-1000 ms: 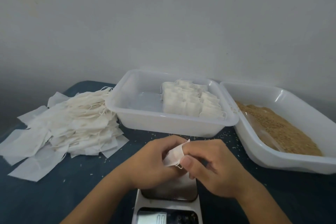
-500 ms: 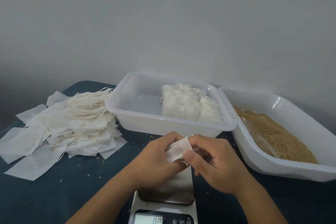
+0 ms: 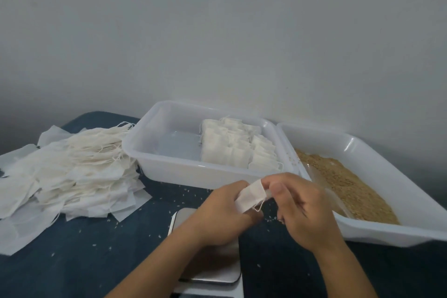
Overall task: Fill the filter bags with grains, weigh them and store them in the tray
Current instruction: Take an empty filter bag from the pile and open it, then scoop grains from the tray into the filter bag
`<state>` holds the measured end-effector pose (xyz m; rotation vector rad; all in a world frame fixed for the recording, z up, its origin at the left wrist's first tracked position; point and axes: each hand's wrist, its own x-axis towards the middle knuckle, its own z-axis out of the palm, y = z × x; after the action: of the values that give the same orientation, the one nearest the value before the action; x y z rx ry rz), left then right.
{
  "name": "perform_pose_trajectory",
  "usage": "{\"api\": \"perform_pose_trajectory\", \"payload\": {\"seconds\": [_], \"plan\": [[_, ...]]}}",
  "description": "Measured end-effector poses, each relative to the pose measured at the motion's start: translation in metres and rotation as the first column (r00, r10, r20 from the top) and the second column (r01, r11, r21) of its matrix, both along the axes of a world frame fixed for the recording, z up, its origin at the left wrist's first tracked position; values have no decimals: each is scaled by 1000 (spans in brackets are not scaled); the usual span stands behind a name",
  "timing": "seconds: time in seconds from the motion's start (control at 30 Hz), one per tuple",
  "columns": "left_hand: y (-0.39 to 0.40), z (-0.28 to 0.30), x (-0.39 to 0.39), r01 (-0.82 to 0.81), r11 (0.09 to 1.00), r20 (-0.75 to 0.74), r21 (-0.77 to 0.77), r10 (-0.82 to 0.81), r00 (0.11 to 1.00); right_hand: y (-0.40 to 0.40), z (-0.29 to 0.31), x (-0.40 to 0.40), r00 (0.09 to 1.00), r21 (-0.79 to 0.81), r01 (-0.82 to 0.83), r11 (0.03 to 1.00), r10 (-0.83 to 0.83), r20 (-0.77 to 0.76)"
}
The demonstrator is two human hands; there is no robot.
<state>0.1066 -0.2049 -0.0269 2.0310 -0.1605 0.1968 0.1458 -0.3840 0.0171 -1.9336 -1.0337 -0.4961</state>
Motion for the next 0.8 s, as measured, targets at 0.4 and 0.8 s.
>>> {"api": "perform_pose_trajectory", "payload": {"seconds": [0.4, 0.8], "plan": [[-1, 4, -3, 26, 985, -15, -170, -29, 999, -92, 18, 68, 570, -703, 534, 469, -814, -111], [-13, 2, -9, 124, 972, -101, -202, -146, 984, -106, 12, 109, 546, -943, 289, 163, -837, 23]]}}
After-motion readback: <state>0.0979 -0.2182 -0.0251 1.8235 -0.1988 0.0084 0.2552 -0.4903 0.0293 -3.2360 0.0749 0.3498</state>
